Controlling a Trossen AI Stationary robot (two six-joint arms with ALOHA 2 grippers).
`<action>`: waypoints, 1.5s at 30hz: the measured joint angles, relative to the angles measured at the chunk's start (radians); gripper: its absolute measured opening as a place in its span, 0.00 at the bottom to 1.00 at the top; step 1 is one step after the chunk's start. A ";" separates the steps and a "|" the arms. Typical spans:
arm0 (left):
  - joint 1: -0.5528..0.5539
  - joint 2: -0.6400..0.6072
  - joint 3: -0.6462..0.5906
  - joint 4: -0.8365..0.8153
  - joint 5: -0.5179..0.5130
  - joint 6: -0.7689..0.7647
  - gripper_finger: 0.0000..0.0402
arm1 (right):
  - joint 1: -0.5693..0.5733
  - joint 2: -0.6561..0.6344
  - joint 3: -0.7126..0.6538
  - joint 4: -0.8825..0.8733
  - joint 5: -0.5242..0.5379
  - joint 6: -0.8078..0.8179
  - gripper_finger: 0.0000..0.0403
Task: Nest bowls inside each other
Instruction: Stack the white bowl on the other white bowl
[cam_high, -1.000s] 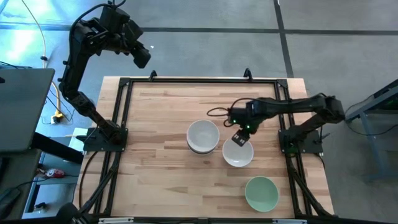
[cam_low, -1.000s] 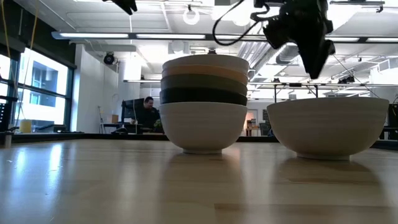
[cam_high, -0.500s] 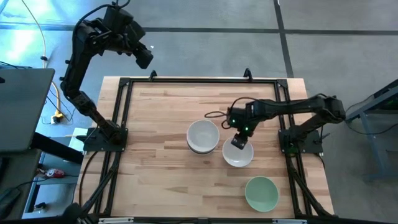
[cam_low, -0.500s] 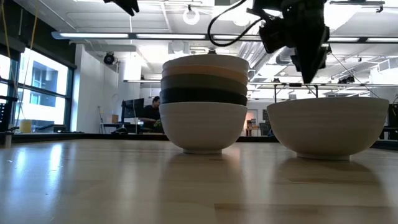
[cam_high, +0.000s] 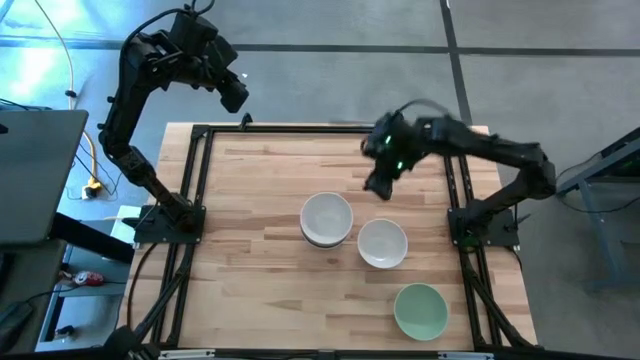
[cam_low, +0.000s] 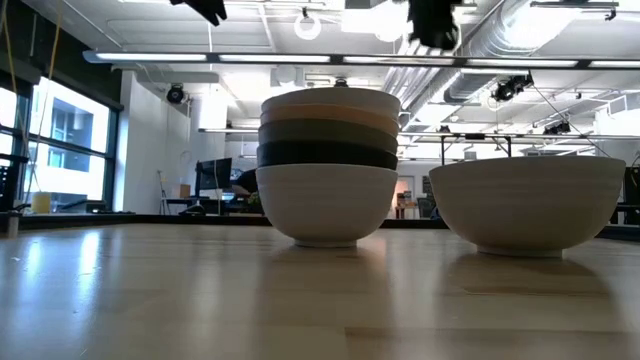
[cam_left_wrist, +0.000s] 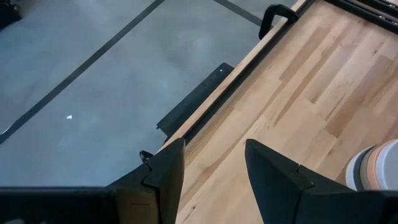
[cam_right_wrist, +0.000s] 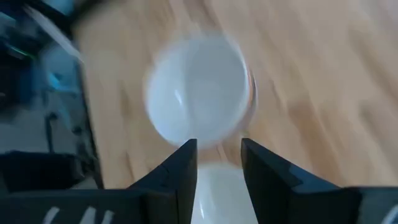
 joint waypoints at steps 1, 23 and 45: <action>0.000 0.000 0.000 0.000 0.000 0.000 0.39 | -0.017 0.000 0.044 0.002 -0.019 -0.025 0.28; -0.001 0.000 0.000 0.000 0.050 -0.026 0.39 | -0.156 -0.001 0.589 -0.222 0.246 -0.201 0.28; -0.012 0.000 0.000 0.000 0.050 0.012 0.39 | -0.156 -0.013 0.119 -0.481 0.153 -0.092 0.28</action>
